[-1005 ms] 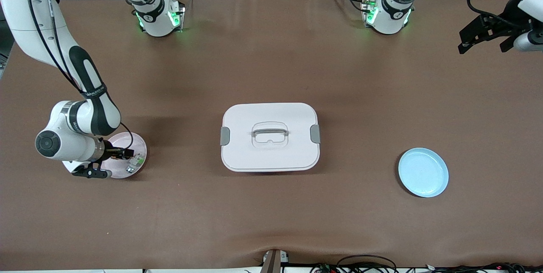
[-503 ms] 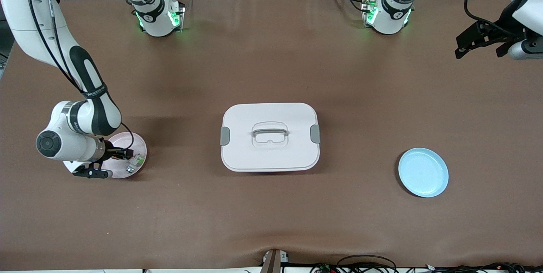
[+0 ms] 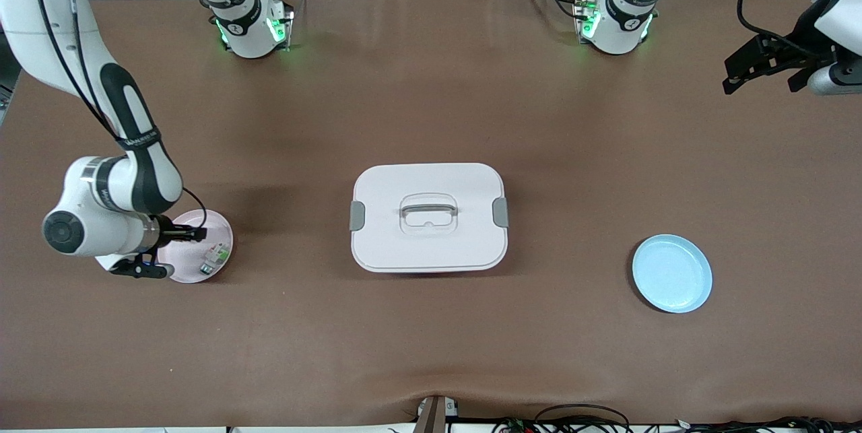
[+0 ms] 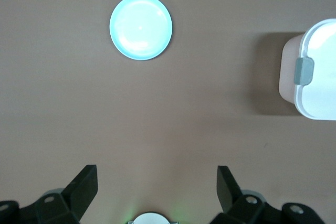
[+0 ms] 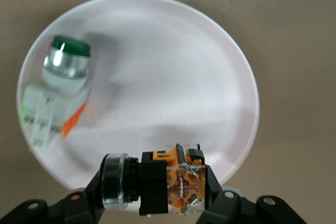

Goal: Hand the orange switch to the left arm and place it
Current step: 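Lift the switch with the right gripper while the left gripper approaches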

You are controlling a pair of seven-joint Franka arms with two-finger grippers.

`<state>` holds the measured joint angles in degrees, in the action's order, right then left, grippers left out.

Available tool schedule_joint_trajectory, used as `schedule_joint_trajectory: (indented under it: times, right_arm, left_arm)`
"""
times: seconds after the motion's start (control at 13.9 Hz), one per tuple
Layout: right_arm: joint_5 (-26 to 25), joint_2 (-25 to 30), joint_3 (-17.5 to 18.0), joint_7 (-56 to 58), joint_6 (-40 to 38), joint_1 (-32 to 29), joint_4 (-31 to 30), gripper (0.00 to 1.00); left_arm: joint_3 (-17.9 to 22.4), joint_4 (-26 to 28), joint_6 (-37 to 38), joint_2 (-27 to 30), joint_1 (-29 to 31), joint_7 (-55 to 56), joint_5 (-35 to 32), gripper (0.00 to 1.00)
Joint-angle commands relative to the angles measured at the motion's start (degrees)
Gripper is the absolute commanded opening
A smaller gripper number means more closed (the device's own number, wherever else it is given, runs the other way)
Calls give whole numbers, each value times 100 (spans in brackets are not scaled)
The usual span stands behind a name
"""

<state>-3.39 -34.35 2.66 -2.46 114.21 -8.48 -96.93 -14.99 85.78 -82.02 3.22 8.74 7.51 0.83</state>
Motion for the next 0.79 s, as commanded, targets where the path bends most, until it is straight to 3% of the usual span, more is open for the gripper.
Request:
schedule_joint_trajectory:
  times: [0.0,0.29,0.5,0.72]
  right_arm:
    - [49,473,59,-264,-1212,22,409,15]
    - [49,683,130,-842,-2243,276,990,15]
    - [101,929,147,-1423,-2605,619,1070,15]
    - [864,1036,147,-1564,-2763,664,1079,14]
  left_arm:
    - [-22,-27,-95,-24,14,5,49,100]
    - [-30,44,-69,-15,14,22,49,100]
    - [-22,26,-78,-76,-4,408,486,100]
    - [-144,0,-86,-76,-100,418,873,100]
